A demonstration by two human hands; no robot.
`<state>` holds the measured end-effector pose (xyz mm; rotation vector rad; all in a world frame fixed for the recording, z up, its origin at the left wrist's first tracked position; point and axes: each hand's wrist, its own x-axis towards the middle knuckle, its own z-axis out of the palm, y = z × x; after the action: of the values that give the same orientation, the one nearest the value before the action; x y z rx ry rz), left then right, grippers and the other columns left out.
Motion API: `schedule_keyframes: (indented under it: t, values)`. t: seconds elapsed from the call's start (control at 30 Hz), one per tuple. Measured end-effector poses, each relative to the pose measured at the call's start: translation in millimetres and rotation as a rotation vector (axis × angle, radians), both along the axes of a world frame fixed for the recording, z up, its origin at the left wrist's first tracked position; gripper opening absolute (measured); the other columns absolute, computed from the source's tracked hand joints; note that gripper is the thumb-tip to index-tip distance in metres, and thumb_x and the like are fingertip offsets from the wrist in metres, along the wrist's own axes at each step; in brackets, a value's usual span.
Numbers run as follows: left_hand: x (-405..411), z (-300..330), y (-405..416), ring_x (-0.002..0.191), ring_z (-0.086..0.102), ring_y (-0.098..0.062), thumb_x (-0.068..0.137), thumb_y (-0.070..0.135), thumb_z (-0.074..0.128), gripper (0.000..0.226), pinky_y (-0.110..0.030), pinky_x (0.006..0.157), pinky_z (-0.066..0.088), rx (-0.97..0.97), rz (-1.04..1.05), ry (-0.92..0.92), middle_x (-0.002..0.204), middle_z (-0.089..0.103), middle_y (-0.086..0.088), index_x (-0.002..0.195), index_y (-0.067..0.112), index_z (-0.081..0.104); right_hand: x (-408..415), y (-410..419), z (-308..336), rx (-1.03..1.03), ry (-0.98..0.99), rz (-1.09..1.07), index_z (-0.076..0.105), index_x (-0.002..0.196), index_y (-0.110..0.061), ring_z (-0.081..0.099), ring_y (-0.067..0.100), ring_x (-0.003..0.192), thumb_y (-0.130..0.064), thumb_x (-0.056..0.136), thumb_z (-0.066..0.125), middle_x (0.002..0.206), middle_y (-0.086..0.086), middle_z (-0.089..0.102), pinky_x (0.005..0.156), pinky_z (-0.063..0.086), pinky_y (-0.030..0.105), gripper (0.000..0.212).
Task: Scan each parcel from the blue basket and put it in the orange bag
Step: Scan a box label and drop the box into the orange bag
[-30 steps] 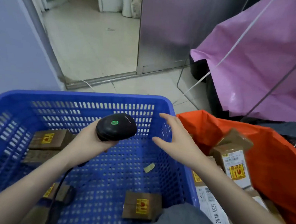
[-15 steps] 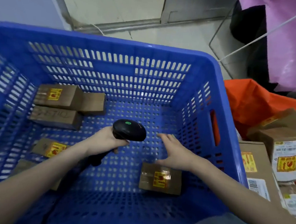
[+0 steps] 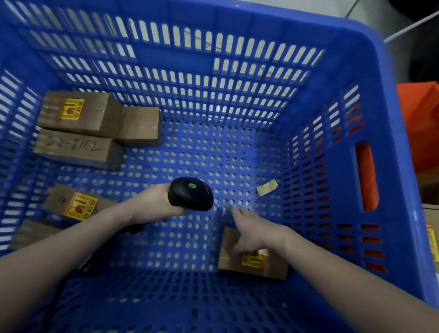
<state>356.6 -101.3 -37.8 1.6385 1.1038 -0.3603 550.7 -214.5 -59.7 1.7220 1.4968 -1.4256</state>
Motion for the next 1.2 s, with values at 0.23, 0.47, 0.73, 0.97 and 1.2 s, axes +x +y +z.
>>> schedule_keyframes:
  t: [0.23,0.47,0.73,0.97,1.2]
  values:
    - [4.8,-13.9,0.4,0.056,0.058,-0.008,0.082,0.016,0.07,0.014,-0.021,0.052,0.048,-0.042,-0.034,-0.006,0.064,0.058,0.003,0.078,0.02,0.058,-5.1,-2.9,-14.4,-0.166,-0.069,0.196,-0.003,0.153,-0.013,0.0,0.039,0.145,-0.029,0.088,0.065,0.155,0.014,0.022,0.111,0.022,0.053,0.096]
    - [8.6,-4.3,1.1,0.057,0.058,-0.006,0.081,0.015,0.071,0.012,-0.022,0.053,0.048,-0.024,-0.02,-0.077,0.071,0.063,0.001,0.089,0.018,0.062,8.6,7.5,5.3,-0.121,-0.076,0.23,0.036,0.14,-0.013,0.04,0.031,0.128,-0.037,0.077,0.076,0.136,0.007,0.047,0.106,0.03,0.049,0.079]
    - [9.2,68.0,27.3,0.057,0.059,-0.004,0.082,0.014,0.071,0.015,-0.02,0.057,0.047,0.157,0.043,-0.174,0.075,0.067,-0.004,0.096,0.012,0.066,28.3,39.7,85.5,0.205,-0.069,-0.072,0.041,0.127,-0.017,0.049,0.019,0.097,-0.051,0.08,0.069,0.117,0.002,0.051,0.077,0.041,0.03,0.064]
    - [-4.2,170.6,37.0,0.059,0.058,-0.003,0.077,0.016,0.075,0.01,-0.019,0.061,0.049,0.331,0.179,-0.344,0.066,0.071,0.007,0.081,0.02,0.067,18.4,58.2,205.4,0.64,-0.054,-0.328,0.05,0.124,-0.011,0.051,0.018,0.098,-0.048,0.084,0.065,0.117,0.006,0.056,0.082,0.044,0.029,0.057]
    - [-34.2,252.6,16.4,0.053,0.055,-0.008,0.074,0.03,0.077,0.028,-0.029,0.069,0.047,0.301,0.484,-0.67,0.098,0.07,-0.024,0.097,0.015,0.071,-1.7,46.8,285.9,0.786,0.427,-0.99,0.042,0.133,-0.024,0.06,0.018,0.106,-0.048,0.09,0.058,0.12,-0.001,0.061,0.094,0.05,0.041,0.052]
